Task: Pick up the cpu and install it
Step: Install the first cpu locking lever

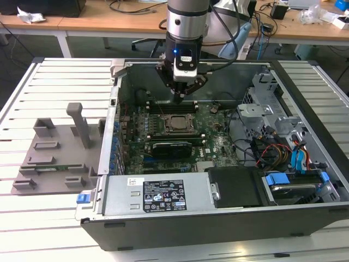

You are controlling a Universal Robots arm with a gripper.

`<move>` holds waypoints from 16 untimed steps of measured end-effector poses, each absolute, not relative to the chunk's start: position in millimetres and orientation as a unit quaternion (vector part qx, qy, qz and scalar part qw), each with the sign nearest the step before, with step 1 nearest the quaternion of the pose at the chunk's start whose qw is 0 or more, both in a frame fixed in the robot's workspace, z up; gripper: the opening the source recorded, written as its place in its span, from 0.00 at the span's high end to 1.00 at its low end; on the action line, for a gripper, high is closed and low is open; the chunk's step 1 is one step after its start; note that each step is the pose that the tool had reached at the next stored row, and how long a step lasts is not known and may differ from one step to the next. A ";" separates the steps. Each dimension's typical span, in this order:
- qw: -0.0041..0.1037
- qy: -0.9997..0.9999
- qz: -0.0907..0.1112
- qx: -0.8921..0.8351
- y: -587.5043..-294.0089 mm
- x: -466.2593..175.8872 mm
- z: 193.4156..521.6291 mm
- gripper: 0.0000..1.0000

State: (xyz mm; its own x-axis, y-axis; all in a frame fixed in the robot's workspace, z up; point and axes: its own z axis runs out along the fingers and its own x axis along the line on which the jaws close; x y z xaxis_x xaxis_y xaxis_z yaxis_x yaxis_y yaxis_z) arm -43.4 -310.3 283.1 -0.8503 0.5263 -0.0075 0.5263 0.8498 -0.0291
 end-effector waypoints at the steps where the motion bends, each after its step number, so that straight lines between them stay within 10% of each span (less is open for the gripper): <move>1: 0.000 -0.964 0.015 -0.264 -310.3 -43.4 283.0 0.89; 16: -0.001 -0.984 0.015 -0.177 -310.3 -43.1 283.1 0.89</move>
State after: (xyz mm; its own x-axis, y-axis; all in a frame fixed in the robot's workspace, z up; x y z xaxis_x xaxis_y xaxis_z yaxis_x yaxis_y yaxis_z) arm -43.1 -310.3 283.1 -0.9371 0.3489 -0.0074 0.3490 0.9367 -0.0292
